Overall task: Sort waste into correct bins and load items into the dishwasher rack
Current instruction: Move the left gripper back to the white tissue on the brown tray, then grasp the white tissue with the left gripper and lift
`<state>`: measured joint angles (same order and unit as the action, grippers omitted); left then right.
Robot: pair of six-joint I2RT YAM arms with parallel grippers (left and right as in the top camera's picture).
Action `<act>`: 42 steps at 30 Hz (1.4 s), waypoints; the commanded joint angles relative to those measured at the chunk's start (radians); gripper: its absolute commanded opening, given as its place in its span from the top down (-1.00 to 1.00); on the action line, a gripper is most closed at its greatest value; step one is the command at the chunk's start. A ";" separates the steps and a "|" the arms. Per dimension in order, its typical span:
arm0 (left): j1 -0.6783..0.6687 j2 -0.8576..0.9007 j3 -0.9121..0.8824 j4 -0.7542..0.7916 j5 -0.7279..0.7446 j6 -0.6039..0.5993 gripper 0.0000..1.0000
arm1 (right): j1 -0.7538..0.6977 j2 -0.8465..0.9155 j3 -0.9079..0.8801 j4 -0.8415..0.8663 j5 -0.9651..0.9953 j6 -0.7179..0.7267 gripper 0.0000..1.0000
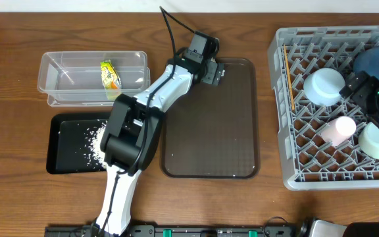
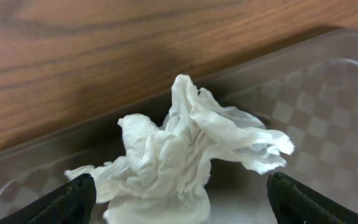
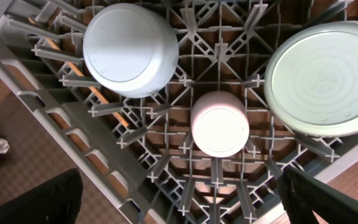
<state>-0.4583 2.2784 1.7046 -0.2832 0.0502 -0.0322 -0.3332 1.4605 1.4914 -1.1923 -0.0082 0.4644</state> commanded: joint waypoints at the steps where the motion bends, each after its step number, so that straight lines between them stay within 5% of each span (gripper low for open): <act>1: 0.003 0.031 -0.002 0.005 -0.014 -0.025 -0.80 | -0.006 -0.002 0.011 -0.002 0.000 0.014 -0.98; 7: 0.003 0.043 -0.002 0.002 -0.014 -0.025 -0.71 | -0.006 -0.002 0.011 -0.002 0.000 0.014 -0.99; 15: 0.003 0.024 -0.001 0.005 -0.018 -0.026 0.87 | -0.006 -0.002 0.011 -0.001 0.000 0.014 -0.98; 26: 0.022 -0.194 -0.001 -0.062 -0.088 -0.062 0.88 | -0.006 -0.002 0.011 -0.001 0.000 0.014 -0.99; 33: 0.124 -0.354 -0.001 -0.231 -0.467 -0.264 0.88 | -0.006 -0.002 0.011 -0.001 0.000 0.014 -0.99; 42: 0.376 -0.369 -0.001 -0.443 -0.418 -0.584 0.88 | -0.006 -0.002 0.011 -0.002 0.000 0.014 -0.98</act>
<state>-0.1360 1.8923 1.7000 -0.6949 -0.3656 -0.4473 -0.3332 1.4605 1.4914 -1.1927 -0.0082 0.4644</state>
